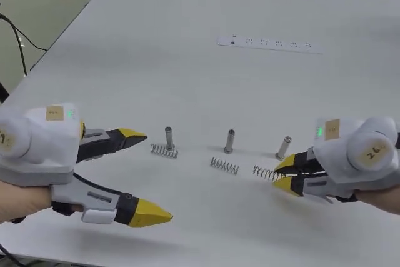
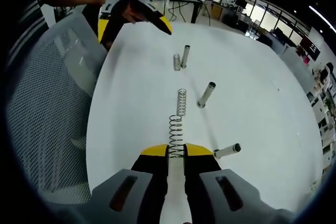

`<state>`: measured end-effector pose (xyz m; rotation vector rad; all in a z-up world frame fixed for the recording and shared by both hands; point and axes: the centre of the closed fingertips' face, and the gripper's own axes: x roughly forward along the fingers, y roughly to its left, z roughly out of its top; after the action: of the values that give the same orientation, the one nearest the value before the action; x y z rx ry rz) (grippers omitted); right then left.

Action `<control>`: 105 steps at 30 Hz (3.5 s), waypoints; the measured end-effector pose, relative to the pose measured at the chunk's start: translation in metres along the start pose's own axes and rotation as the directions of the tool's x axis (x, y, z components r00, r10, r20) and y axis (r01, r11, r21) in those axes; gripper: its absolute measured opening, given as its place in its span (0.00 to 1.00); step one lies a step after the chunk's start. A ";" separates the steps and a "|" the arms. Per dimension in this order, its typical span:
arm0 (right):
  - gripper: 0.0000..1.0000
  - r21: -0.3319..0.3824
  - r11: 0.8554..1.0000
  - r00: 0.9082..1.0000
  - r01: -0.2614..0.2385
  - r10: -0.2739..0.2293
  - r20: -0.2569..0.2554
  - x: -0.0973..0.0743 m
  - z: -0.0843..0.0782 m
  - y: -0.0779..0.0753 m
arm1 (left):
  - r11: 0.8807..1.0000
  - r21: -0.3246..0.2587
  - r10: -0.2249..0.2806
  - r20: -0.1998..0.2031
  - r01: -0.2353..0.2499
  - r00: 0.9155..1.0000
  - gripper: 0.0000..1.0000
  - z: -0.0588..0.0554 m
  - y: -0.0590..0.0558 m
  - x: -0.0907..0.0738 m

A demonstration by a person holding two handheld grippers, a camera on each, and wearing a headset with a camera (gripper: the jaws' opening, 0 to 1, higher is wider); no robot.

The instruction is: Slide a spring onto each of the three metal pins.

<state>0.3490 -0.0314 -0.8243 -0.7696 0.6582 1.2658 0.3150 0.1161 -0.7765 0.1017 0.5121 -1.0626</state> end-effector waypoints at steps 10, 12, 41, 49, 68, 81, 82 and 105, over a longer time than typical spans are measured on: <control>0.08 -0.027 0.999 0.999 -0.027 0.028 0.018 -0.001 0.016 0.013 | 0.996 0.026 -0.082 -0.022 0.083 0.996 0.81 0.001 -0.013 0.025; 0.08 -0.034 0.999 0.999 -0.032 0.032 0.020 -0.001 0.018 0.015 | 0.995 0.030 -0.092 -0.024 0.093 0.995 0.79 0.002 -0.014 0.029; 0.08 -0.087 0.995 0.996 -0.058 0.064 0.067 -0.003 0.049 0.032 | 0.973 0.062 -0.227 0.080 0.223 0.970 0.32 0.036 -0.033 0.075; 0.08 -0.095 0.994 0.995 -0.054 0.061 0.077 -0.007 0.055 0.030 | 0.968 0.071 -0.249 0.100 0.243 0.963 0.25 0.040 -0.037 0.079; 0.08 -0.104 0.994 0.993 -0.043 0.054 0.106 -0.017 0.064 0.031 | 0.961 0.063 -0.275 0.146 0.269 0.950 0.08 0.043 -0.042 0.081; 0.08 -0.111 0.993 0.993 -0.045 0.056 0.102 -0.018 0.063 0.034 | 0.956 0.072 -0.291 0.155 0.283 0.944 0.03 0.044 -0.049 0.080; 0.08 -0.112 0.993 0.993 -0.043 0.054 0.101 -0.018 0.062 0.034 | 0.954 0.074 -0.300 0.159 0.291 0.941 0.03 0.045 -0.050 0.080; 0.14 -0.074 0.996 0.990 -0.052 0.061 0.124 -0.021 0.056 0.036 | 0.946 0.063 -0.325 0.149 0.319 0.934 0.02 0.044 -0.058 0.081</control>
<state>0.3109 0.0059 -0.7798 -0.7264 0.5381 1.3836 0.3117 0.0079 -0.7642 -0.0354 0.3714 -1.3901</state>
